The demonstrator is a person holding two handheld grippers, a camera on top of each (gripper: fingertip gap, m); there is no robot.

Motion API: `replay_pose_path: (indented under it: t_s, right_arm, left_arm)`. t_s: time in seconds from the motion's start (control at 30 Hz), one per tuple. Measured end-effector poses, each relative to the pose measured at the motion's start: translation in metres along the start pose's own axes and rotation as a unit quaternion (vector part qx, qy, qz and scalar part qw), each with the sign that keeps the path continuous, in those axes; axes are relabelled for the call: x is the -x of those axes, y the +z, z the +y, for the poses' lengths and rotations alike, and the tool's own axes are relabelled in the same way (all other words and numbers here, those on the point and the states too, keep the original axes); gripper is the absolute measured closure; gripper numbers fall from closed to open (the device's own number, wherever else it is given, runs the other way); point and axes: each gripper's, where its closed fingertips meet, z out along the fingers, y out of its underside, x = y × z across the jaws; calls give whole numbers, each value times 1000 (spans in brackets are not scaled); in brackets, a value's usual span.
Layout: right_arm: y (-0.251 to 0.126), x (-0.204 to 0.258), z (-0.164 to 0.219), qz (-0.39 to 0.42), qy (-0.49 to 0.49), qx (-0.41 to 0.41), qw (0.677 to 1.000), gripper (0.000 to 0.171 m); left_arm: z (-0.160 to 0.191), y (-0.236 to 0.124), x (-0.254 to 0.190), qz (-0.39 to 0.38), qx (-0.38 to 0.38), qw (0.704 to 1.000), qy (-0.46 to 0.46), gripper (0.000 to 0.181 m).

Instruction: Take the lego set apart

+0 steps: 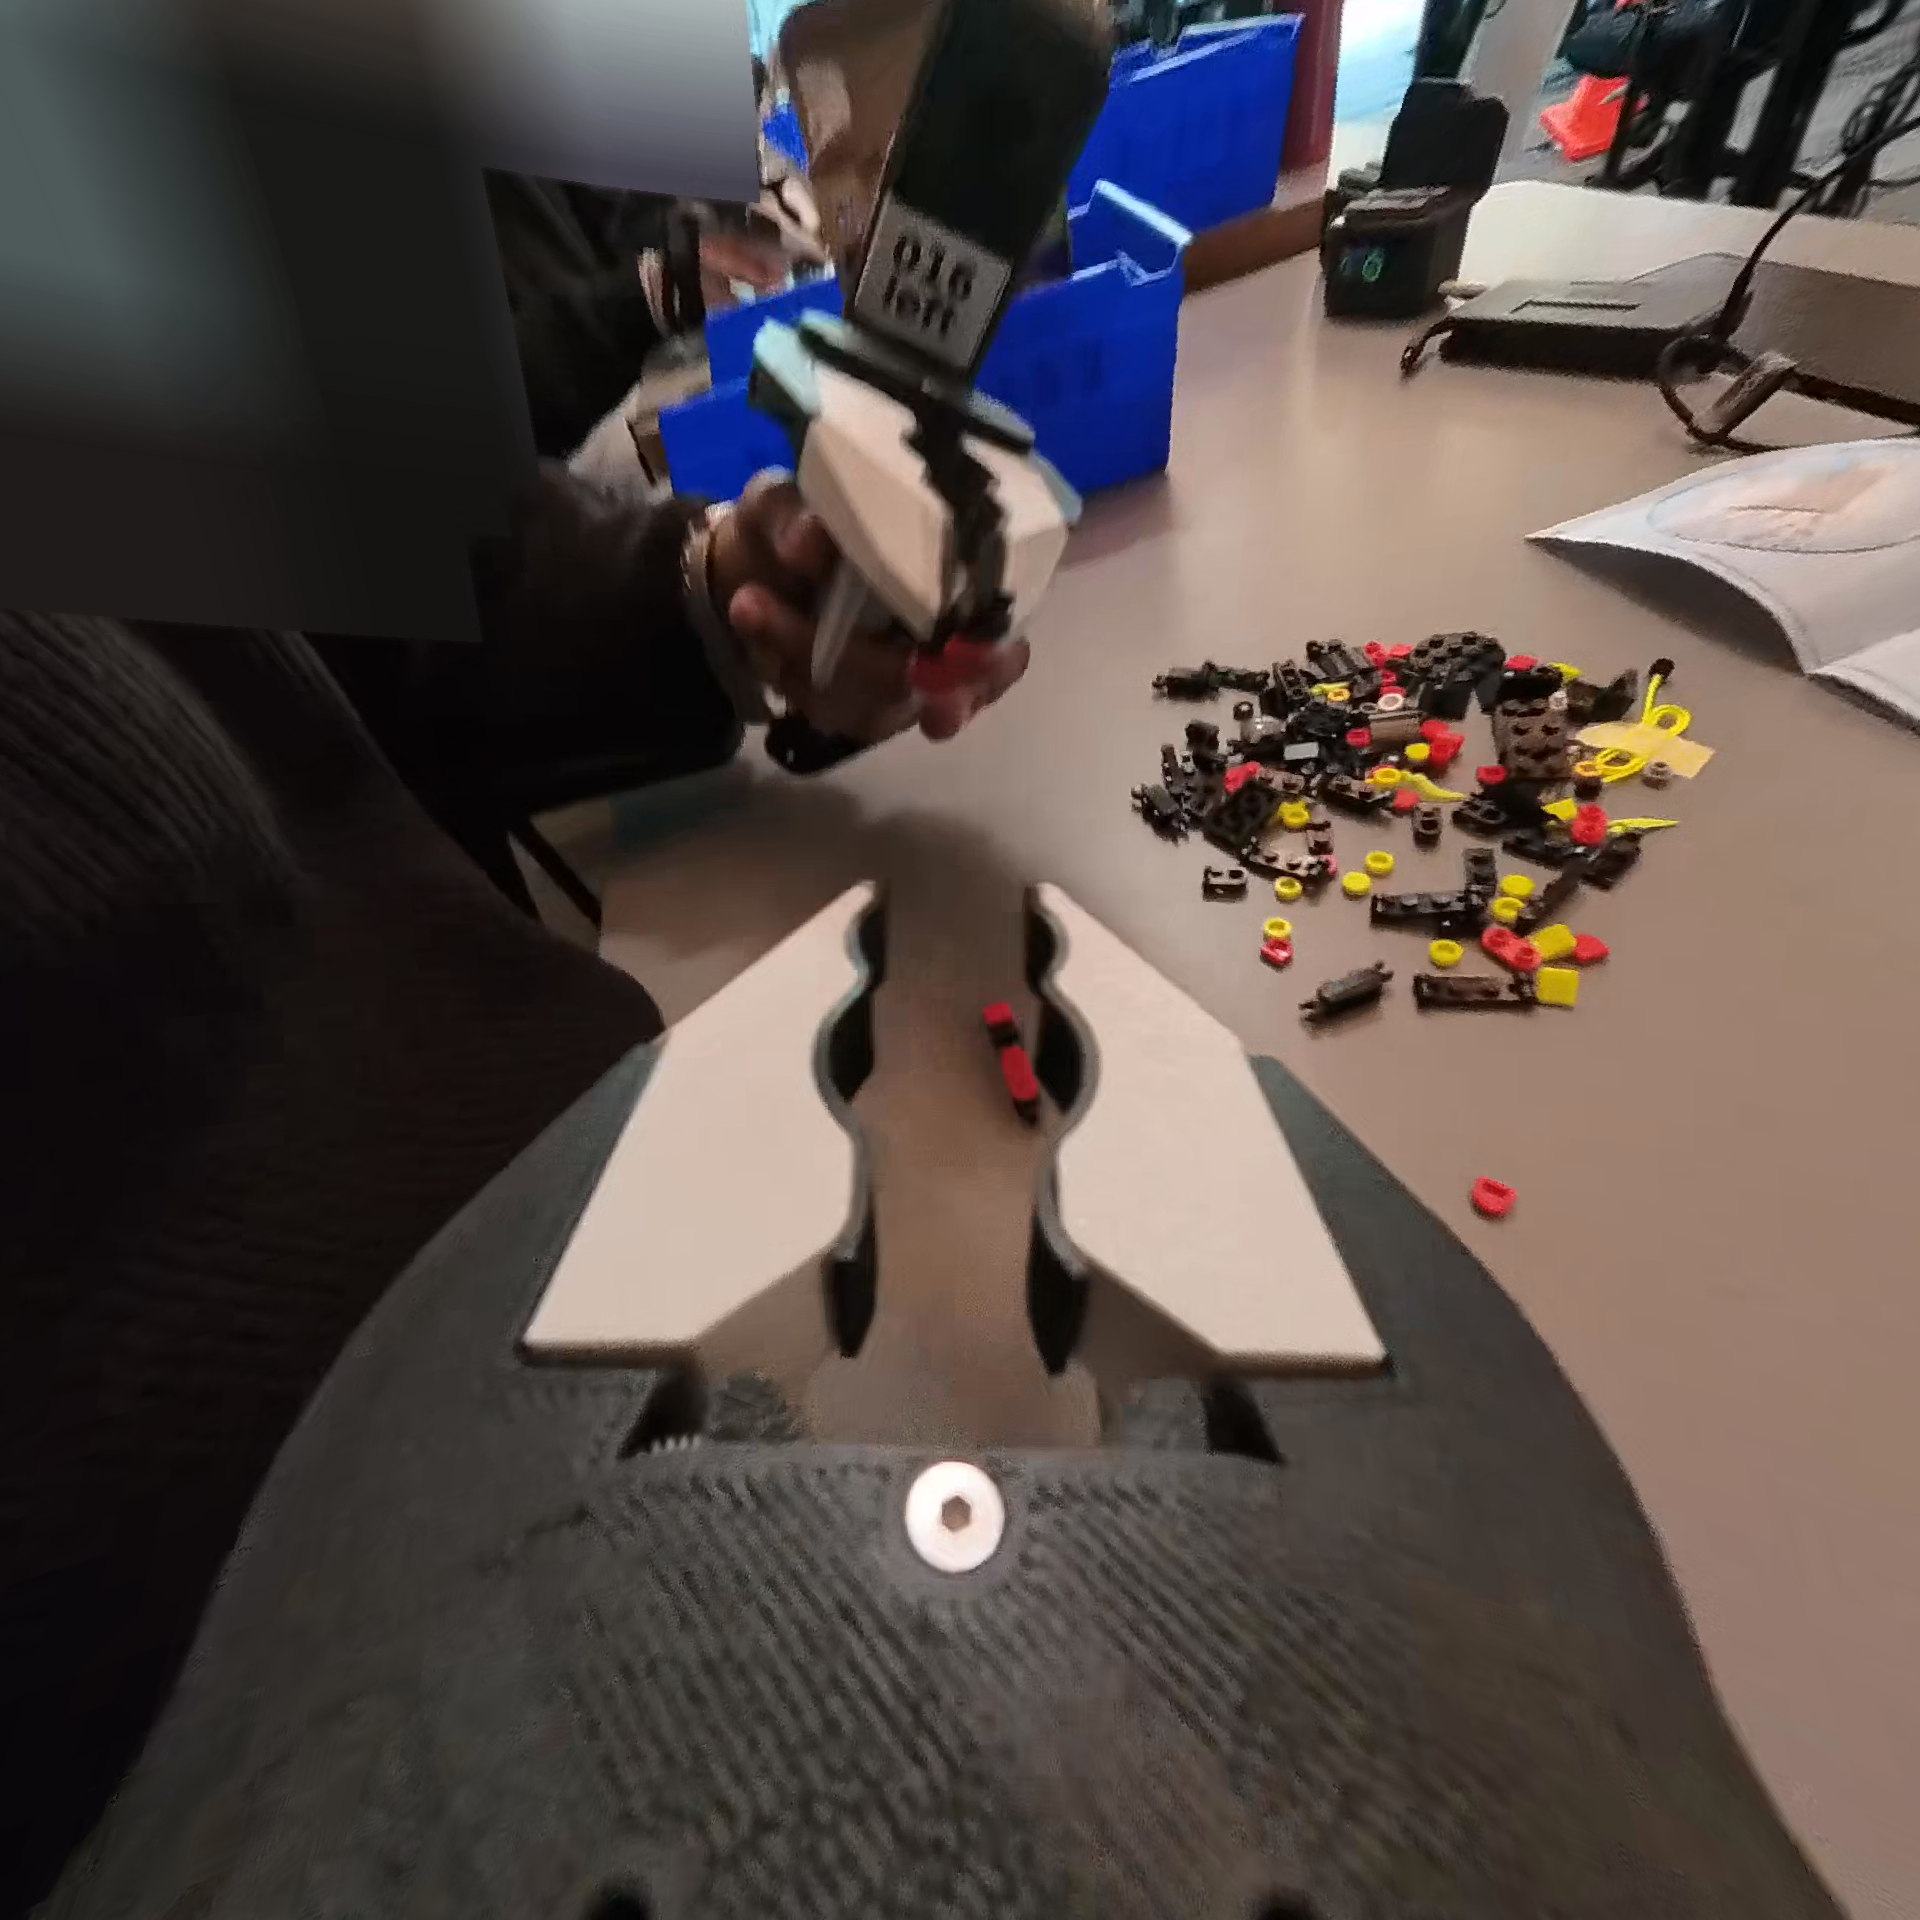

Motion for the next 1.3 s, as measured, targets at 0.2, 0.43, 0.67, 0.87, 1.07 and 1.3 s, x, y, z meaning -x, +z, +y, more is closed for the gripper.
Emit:
replay_pose_path:
  t_s: [0.2,0.43,0.67,0.87,1.07,1.3]
  right_arm:
    - [1,13,-17,-55,84,-58,993,148]
    - [1,14,-15,-43,49,-46,997,158]
    - [-5,7,-18,-14,17,-49,999,159]
    - [-4,11,-14,-61,93,-53,992,161]
    - [-5,13,-10,-109,166,-54,979,164]
    - [-7,15,-4,-82,85,-12,993,164]
  left_arm:
    - [19,20,-6,6,45,999,1,177]
    - [27,27,-8,9,61,998,-19,178]
    - [19,30,-5,13,31,997,-63,177]
    - [22,31,-6,0,42,999,-33,177]
    - [26,33,-5,-24,56,998,10,177]
    - [31,35,-4,-31,74,997,-3,176]
